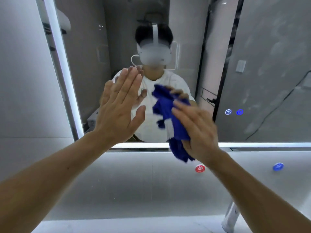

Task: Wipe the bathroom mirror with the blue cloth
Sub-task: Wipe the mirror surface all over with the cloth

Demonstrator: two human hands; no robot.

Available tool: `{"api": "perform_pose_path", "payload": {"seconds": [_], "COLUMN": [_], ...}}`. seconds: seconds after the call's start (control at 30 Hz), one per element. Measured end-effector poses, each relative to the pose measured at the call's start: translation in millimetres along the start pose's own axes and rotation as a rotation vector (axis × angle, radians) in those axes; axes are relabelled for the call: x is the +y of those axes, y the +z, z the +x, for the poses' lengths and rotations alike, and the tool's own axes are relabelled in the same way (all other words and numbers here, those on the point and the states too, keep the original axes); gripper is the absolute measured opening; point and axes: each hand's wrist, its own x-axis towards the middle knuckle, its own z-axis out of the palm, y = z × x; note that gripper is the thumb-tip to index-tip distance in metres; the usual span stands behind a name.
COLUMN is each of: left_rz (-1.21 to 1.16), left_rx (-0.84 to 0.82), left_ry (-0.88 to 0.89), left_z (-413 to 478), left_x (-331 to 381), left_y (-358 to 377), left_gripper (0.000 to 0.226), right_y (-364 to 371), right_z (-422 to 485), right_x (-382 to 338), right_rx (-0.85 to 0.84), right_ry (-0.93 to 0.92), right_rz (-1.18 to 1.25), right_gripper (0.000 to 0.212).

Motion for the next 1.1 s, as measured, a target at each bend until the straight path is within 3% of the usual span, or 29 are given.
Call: {"api": "perform_pose_path", "payload": {"seconds": [0.07,0.13,0.17,0.3,0.4,0.6,0.7,0.87,1.0,1.1], "left_rz": [0.001,-0.011,-0.018,-0.022,-0.009,0.0,0.007,0.04,0.124,0.119], "left_rx": [0.042,0.076,0.085,0.109,0.118,0.094,0.109,0.08,0.017,0.003], "left_ry": [-0.011,-0.032,-0.045,-0.043,-0.006,0.012,0.048,0.041,0.017,0.0], "left_z": [4,9,11,14,16,17,25,50,69,77], "left_x": [-1,-3,-4,-4,-3,0,0,1,5,9], "left_y": [-6,-12,-14,-19,-20,-22,-23,-15,-5,-2], "left_gripper": [0.061,0.06,0.06,0.06,0.06,0.061,0.061,0.062,0.064,0.065], "right_y": [0,8,15,53,69,57,47,31,29,36], "right_z": [36,63,67,8,-52,-111,-82,37,90,66], "right_x": [14,29,35,31,27,36,47,78,89,80], "right_rx": [0.197,0.284,0.249,-0.223,-0.286,-0.492,-0.412,-0.165,0.017,-0.021], "right_ry": [0.008,0.048,0.068,0.026,-0.083,-0.3,-0.29,-0.044,0.099,0.107], "right_rz": [-0.126,-0.234,-0.265,-0.306,-0.342,-0.423,-0.39,-0.31,-0.342,-0.384], "right_gripper": [0.033,0.038,0.042,0.058,0.058,0.081,0.076,0.049,0.051,0.058]}}
